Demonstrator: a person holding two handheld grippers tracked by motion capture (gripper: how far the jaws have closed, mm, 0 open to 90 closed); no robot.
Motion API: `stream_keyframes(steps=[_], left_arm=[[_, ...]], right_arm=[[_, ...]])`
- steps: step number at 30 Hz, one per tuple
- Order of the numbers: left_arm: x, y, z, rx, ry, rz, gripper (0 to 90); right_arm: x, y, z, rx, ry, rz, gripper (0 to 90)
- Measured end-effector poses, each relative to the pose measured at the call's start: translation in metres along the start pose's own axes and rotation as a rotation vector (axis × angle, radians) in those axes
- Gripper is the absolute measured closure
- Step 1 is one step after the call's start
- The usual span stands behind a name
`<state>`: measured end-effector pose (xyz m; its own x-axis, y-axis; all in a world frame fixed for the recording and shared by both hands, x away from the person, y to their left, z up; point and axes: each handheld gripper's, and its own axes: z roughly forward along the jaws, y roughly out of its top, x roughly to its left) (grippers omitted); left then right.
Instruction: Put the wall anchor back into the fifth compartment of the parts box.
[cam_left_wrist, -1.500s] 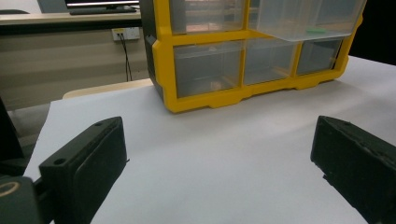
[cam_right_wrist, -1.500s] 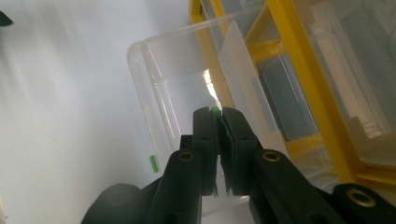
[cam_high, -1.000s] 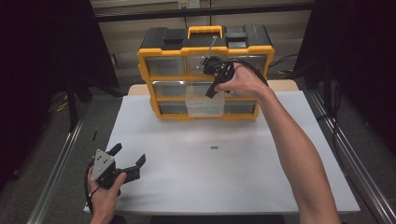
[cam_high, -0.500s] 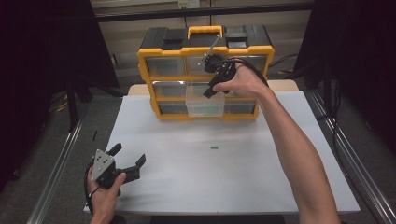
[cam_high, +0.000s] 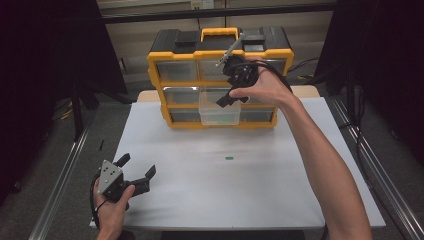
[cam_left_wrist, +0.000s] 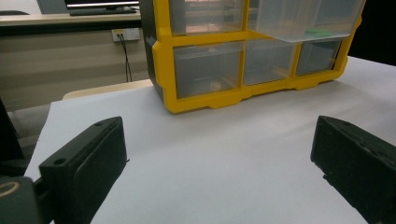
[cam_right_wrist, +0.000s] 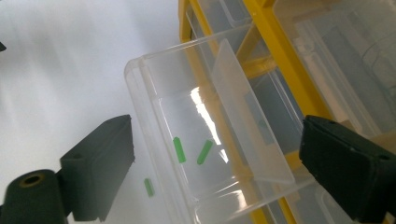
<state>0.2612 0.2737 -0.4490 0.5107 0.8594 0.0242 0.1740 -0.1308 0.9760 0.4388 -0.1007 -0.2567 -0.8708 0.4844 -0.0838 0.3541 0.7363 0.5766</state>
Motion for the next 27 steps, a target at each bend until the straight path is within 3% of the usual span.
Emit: stream_keyframes(steps=[5, 17, 22, 27], left_arm=[[0.000, 0.000, 0.000, 0.003, 0.000, 0.004, 3.6], [-0.001, 0.000, 0.001, 0.002, 0.002, 0.003, 3.6], [-0.001, 0.000, 0.001, 0.004, 0.011, -0.003, 3.6], [-0.002, 0.000, 0.002, 0.014, 0.006, -0.003, 3.6]], right_arm=[[0.007, -0.009, -0.009, -0.045, 0.008, -0.023, 9.2], [0.021, -0.044, -0.029, -0.071, -0.002, -0.034, 9.7], [0.025, -0.066, -0.025, -0.056, 0.017, -0.018, 10.6], [0.032, -0.087, -0.011, -0.032, 0.049, -0.014, 12.9]])
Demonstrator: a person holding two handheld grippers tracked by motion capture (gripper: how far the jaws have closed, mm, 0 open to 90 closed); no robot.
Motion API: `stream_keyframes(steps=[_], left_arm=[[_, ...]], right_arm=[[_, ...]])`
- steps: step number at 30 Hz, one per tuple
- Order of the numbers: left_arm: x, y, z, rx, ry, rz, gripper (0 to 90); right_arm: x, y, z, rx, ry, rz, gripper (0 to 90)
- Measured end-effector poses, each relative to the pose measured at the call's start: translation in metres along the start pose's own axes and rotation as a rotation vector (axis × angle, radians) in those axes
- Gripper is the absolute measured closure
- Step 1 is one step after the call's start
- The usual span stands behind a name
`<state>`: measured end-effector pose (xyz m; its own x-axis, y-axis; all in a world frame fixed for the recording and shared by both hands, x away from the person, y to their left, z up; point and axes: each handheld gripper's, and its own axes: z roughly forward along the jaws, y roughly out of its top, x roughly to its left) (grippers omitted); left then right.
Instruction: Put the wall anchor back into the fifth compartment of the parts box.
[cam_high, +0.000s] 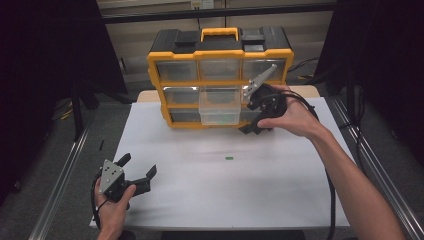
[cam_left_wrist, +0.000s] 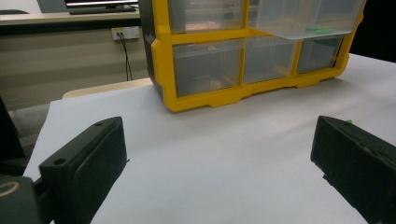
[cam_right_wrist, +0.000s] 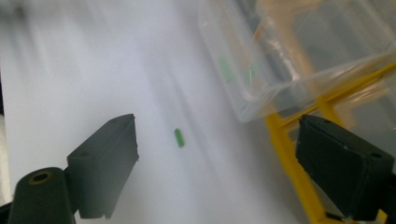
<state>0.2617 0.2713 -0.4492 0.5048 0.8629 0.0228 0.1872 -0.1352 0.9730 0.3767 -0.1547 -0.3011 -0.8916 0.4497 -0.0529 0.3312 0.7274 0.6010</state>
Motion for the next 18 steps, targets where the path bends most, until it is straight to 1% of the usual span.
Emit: stream_keyframes(steps=[3, 4, 5, 7, 9, 10, 13, 14, 15, 16, 18], left_arm=[[0.000, 0.000, 0.000, -0.001, 0.002, 0.000, 3.6], [0.000, 0.000, 0.001, 0.002, -0.004, -0.002, 3.6], [0.000, 0.000, 0.001, -0.001, -0.009, -0.001, 3.6], [-0.001, 0.000, 0.002, -0.008, -0.004, -0.007, 3.6], [-0.001, 0.000, 0.002, -0.009, -0.002, -0.010, 3.6], [-0.001, 0.000, 0.001, 0.001, -0.001, 0.002, 3.6], [0.000, 0.000, 0.001, 0.000, -0.003, -0.003, 3.6], [0.000, 0.000, 0.001, 0.001, -0.002, -0.002, 3.6], [0.000, 0.000, 0.001, 0.001, -0.002, 0.002, 3.6], [0.000, 0.000, 0.000, 0.002, -0.004, 0.003, 3.6], [0.000, 0.000, 0.000, -0.001, -0.003, -0.001, 3.6]], right_arm=[[0.003, -0.013, 0.010, 0.012, 0.022, 0.008, 14.3], [0.003, -0.017, 0.014, 0.016, 0.033, 0.008, 15.2], [0.004, -0.021, 0.020, 0.027, 0.044, 0.014, 15.7], [0.007, -0.025, 0.028, 0.047, 0.069, 0.021, 18.0], [0.009, -0.028, 0.037, 0.066, 0.089, 0.020, 19.0], [0.012, -0.029, 0.043, 0.078, 0.100, 0.020, 20.5], [0.018, -0.030, 0.058, 0.107, 0.130, 0.007, 22.8], [0.021, -0.030, 0.065, 0.116, 0.140, 0.001, 24.9], [0.022, -0.030, 0.069, 0.128, 0.147, 0.006, 26.1], [0.024, -0.030, 0.075, 0.139, 0.156, -0.011, 26.4], [0.028, -0.030, 0.088, 0.177, 0.169, -0.019, 29.4]])
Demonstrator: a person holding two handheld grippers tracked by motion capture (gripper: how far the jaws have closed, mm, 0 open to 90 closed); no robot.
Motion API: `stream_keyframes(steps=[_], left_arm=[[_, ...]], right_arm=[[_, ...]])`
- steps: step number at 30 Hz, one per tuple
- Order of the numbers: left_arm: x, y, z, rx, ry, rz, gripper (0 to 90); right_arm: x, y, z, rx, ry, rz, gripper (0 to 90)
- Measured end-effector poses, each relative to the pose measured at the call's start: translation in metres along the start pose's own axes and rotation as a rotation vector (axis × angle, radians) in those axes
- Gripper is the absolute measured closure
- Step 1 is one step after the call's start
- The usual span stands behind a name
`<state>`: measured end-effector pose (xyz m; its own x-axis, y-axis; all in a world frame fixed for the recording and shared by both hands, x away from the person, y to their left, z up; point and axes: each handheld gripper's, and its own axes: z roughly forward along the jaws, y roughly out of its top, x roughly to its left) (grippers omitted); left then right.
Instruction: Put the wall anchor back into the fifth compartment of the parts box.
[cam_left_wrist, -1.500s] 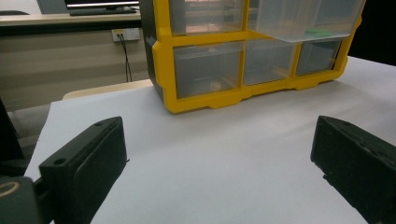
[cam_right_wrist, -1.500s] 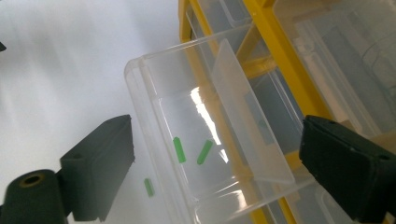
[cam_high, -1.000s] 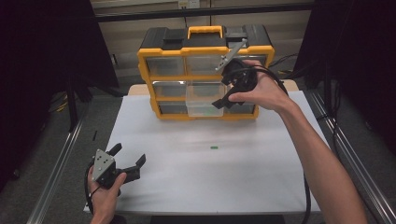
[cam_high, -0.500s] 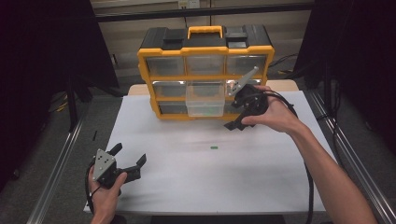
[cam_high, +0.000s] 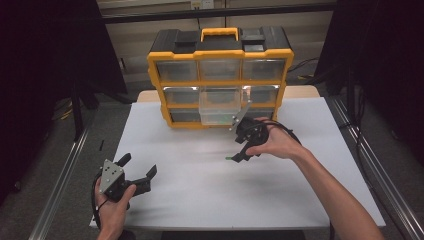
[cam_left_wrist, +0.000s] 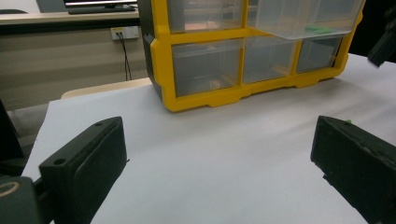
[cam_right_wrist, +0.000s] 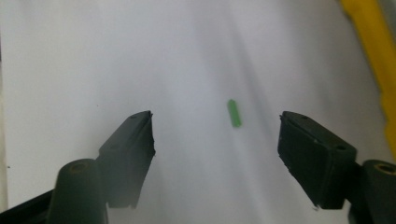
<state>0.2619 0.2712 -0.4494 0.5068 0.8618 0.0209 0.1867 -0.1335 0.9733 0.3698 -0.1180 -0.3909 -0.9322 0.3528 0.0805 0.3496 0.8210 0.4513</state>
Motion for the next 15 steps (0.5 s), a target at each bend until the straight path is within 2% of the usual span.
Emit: stream_keyframes(steps=[2, 8, 9, 10, 13, 14, 15], left_arm=[[0.000, 0.000, 0.000, 0.001, 0.000, 0.002, 3.6], [0.001, 0.000, -0.001, -0.014, -0.007, 0.006, 3.6], [0.001, 0.000, -0.001, -0.011, -0.006, 0.011, 3.6], [0.000, 0.001, -0.001, -0.014, -0.006, 0.003, 3.6], [0.000, 0.001, -0.001, -0.015, -0.007, 0.002, 3.6], [0.000, 0.000, -0.001, -0.016, -0.015, 0.001, 3.6], [0.001, 0.000, -0.001, -0.012, -0.013, 0.001, 3.6]], right_arm=[[0.000, 0.003, 0.009, 0.028, 0.017, -0.007, 34.4], [-0.009, 0.005, 0.039, 0.082, 0.037, -0.010, 41.0], [-0.011, 0.005, 0.042, 0.085, 0.038, -0.024, 41.6], [-0.012, 0.005, 0.047, 0.092, 0.045, -0.012, 42.8], [-0.017, 0.005, 0.054, 0.095, 0.035, -0.014, 46.3], [-0.018, 0.006, 0.056, 0.106, 0.046, -0.003, 48.5], [-0.021, 0.006, 0.057, 0.099, 0.046, -0.014, 50.1]])
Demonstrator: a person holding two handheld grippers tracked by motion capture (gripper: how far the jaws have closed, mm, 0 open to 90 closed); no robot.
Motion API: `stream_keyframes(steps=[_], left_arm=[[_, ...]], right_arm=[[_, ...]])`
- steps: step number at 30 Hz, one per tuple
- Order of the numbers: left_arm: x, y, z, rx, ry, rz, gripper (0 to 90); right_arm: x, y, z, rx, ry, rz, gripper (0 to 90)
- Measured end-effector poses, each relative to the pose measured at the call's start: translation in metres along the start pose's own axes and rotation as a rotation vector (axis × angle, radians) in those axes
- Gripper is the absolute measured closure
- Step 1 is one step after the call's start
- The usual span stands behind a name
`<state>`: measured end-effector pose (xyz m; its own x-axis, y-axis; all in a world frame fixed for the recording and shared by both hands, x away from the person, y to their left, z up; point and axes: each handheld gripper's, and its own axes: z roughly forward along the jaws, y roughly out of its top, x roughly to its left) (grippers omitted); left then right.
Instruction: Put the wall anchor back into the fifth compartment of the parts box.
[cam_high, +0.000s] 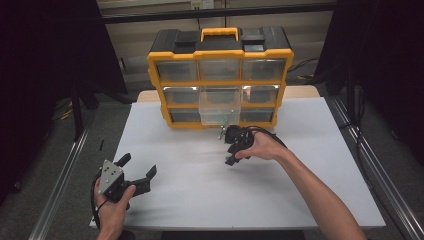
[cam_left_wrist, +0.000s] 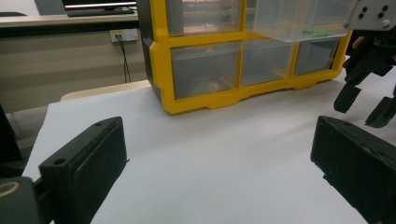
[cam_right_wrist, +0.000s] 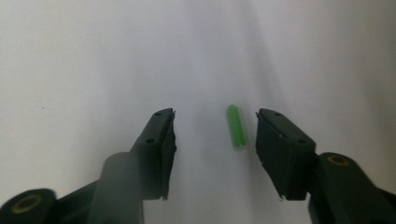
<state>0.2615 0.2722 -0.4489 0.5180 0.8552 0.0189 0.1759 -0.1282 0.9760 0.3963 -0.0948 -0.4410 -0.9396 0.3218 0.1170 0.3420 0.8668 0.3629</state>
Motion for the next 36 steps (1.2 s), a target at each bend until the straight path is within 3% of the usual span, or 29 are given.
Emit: stream_keyframes(steps=[3, 4, 5, 6, 8, 13, 17, 18, 20, 21, 22, 23, 24, 26, 28, 31, 32, 35, 36], left_arm=[[0.000, 0.000, 0.000, -0.001, 0.005, 0.004, 3.6], [0.000, 0.000, 0.000, -0.001, 0.004, 0.004, 3.6], [0.000, 0.000, 0.000, 0.000, 0.005, 0.004, 3.6], [0.000, 0.000, 0.000, -0.001, 0.004, 0.003, 3.6], [0.000, 0.000, 0.000, 0.000, 0.005, 0.005, 3.6], [0.001, 0.000, 0.000, 0.002, 0.006, 0.009, 3.6], [0.000, 0.000, 0.000, -0.001, 0.001, 0.000, 3.6], [0.000, 0.000, 0.000, 0.004, 0.007, 0.004, 3.6], [0.000, 0.000, 0.000, -0.001, 0.006, 0.003, 3.6], [0.000, 0.000, 0.000, -0.003, 0.009, 0.002, 3.6], [0.000, 0.000, 0.000, -0.003, 0.006, 0.002, 3.6], [0.000, 0.000, 0.000, -0.003, 0.006, 0.002, 3.6], [-0.001, 0.000, 0.001, -0.010, 0.003, -0.015, 3.6], [0.000, 0.000, 0.001, -0.003, 0.002, -0.010, 3.6], [-0.001, 0.000, 0.001, -0.007, 0.002, -0.012, 3.6], [0.001, 0.000, 0.001, 0.002, 0.015, -0.001, 3.6], [0.001, 0.000, 0.002, 0.005, 0.009, -0.005, 3.6], [-0.001, 0.001, 0.003, -0.004, 0.012, -0.017, 3.6], [0.000, 0.001, 0.003, 0.003, 0.005, -0.002, 3.6]], right_arm=[[-0.004, 0.000, 0.004, 0.020, 0.001, -0.011, 56.1], [-0.003, 0.000, 0.006, 0.020, -0.019, -0.003, 57.2], [-0.004, 0.000, 0.007, 0.025, 0.003, -0.011, 58.9], [-0.004, 0.001, 0.007, 0.018, -0.012, -0.025, 60.5], [-0.004, 0.001, 0.008, 0.027, 0.010, -0.015, 65.0], [-0.003, 0.002, 0.009, 0.037, -0.004, -0.019, 70.6], [0.002, 0.002, 0.009, 0.055, -0.050, -0.002, 73.3], [0.000, 0.003, 0.009, 0.062, -0.024, -0.016, 74.1], [0.003, 0.003, 0.008, 0.066, -0.056, -0.009, 81.0], [0.003, 0.003, 0.008, 0.063, -0.039, -0.009, 90.0], [0.000, 0.003, 0.010, 0.057, 0.017, -0.040, 89.7], [0.003, 0.002, 0.015, 0.096, 0.002, -0.052, 89.6], [0.006, 0.004, 0.013, 0.126, -0.004, -0.024, 88.4], [0.007, 0.003, 0.013, 0.092, -0.024, -0.040, 78.3], [0.005, 0.003, 0.011, 0.085, -0.020, -0.017, 78.3], [0.005, 0.005, 0.007, 0.049, -0.007, -0.075, 76.9], [0.008, 0.006, 0.004, 0.036, -0.012, -0.052, 76.6], [0.005, 0.008, -0.004, 0.013, -0.047, -0.066, 70.2], [0.004, 0.008, -0.003, 0.017, -0.058, -0.061, 68.0]])
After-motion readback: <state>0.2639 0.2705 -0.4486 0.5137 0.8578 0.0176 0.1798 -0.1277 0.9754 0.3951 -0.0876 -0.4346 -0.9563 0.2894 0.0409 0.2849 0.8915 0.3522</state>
